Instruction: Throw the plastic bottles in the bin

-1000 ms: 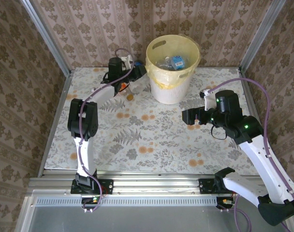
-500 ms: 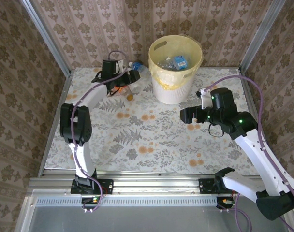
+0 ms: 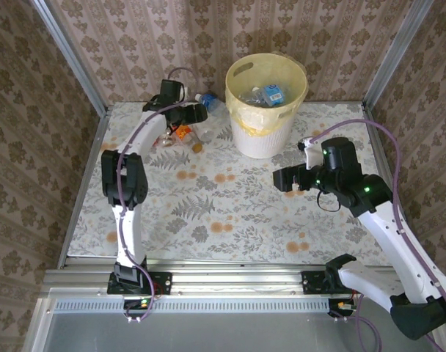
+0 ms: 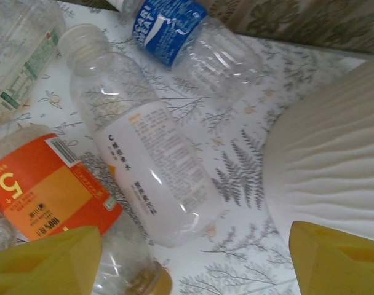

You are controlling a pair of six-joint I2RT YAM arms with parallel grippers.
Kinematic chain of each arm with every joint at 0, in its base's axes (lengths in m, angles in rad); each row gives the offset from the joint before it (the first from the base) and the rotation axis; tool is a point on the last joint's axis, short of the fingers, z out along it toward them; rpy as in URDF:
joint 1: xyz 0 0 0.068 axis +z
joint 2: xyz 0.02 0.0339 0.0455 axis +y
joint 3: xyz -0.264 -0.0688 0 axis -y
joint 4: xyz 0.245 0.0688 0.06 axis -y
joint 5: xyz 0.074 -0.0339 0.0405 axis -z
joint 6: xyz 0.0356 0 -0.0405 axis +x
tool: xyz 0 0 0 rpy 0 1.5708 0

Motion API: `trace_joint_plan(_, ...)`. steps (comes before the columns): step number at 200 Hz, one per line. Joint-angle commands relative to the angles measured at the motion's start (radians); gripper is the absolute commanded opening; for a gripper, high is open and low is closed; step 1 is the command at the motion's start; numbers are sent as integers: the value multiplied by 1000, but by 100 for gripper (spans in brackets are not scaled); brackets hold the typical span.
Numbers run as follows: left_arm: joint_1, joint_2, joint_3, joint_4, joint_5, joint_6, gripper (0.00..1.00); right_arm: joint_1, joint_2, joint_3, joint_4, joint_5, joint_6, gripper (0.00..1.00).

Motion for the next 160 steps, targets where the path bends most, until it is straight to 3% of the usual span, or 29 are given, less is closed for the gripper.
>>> trace_joint_plan(1, -9, 64, 81, -115, -82, 58, 79, -1, -10, -1, 4, -28, -14, 100)
trace_joint_plan(160, -55, 328, 386, -209, -238, 61, 79, -1, -11, -45, 13, -52, -11, 100)
